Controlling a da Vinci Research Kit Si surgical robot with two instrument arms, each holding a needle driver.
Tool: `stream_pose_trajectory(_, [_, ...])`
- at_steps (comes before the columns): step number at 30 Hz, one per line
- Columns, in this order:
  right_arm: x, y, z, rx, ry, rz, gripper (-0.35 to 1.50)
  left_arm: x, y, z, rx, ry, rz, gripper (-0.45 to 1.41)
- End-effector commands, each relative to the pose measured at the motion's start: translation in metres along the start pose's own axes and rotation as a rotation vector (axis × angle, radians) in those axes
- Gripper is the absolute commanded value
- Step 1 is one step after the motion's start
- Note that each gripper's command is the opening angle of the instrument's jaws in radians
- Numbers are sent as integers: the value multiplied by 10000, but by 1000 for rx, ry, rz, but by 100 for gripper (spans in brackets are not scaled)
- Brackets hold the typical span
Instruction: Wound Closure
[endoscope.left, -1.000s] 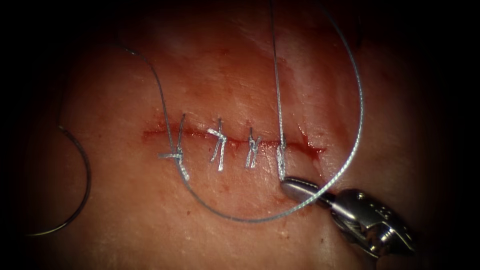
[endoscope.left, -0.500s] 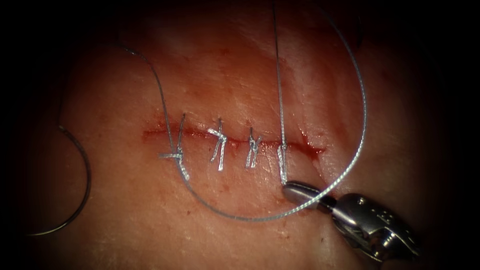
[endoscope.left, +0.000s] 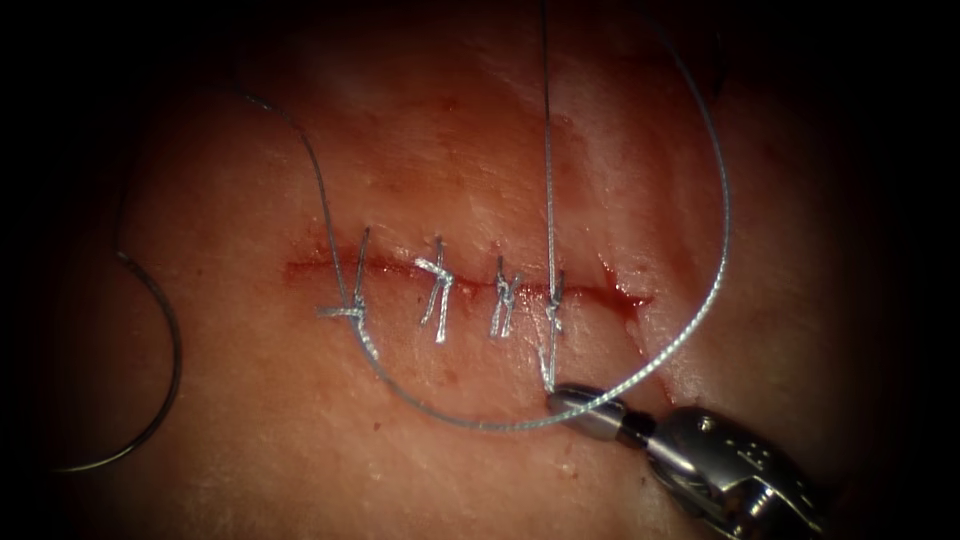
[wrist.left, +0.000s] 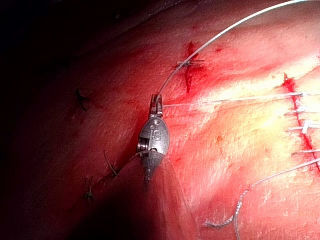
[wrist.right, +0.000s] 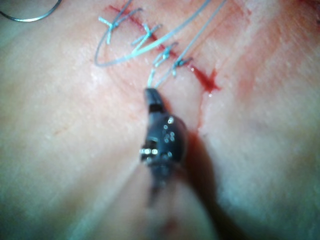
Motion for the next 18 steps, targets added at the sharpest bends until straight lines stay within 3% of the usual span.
stream_pose_trajectory(1, [-6, -6, 8, 10, -4, 1, -35, -2, -4, 8, 3, 2, 5, -45])
stream_pose_trajectory(13, [1, -2, 3, -8, -21, 2, -35, 4, 6, 10, 11, -5, 6, -45])
stream_pose_trajectory(18, [14, 2, 1, -57, 17, -33, -35, 24, 9, 3, -3, 22, -16, -45])
